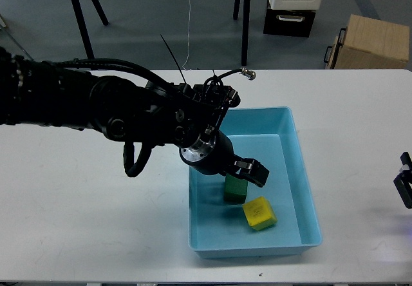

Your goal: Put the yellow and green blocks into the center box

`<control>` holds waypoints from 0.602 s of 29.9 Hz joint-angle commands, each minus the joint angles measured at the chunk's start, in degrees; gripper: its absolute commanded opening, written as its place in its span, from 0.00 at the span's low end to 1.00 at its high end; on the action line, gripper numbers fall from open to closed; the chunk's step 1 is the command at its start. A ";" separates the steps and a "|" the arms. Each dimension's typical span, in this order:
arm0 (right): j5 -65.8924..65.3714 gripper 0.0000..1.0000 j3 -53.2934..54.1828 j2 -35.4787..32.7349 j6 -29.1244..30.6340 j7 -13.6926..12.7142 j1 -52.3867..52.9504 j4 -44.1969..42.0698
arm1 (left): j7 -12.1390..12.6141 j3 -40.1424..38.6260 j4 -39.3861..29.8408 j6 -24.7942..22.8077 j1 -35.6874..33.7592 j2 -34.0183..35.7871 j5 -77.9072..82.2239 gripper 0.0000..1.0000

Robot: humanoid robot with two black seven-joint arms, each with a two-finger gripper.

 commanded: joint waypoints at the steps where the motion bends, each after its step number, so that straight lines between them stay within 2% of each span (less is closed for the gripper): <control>1: 0.00 1.00 0.57 -0.05 0.00 0.00 0.07 0.26 | -3.61 -8.79 3.69 1.57 2.72 5.87 0.01 0.92; 6: 0.00 1.00 1.36 -0.05 0.00 0.00 -0.02 0.79 | -4.67 -27.23 6.86 1.57 11.32 15.89 0.10 0.92; 8: 0.00 1.00 1.54 -0.05 0.08 0.00 -0.02 0.87 | -4.93 -39.34 7.65 1.39 17.55 18.10 0.18 0.93; 13: 0.00 1.00 2.15 0.03 1.89 0.00 0.07 0.87 | -4.58 -63.62 8.10 0.87 33.03 17.93 0.62 0.98; 18: 0.00 1.00 2.33 0.30 1.89 0.00 0.50 0.87 | -4.23 -83.20 8.01 -7.21 44.62 14.42 0.36 0.99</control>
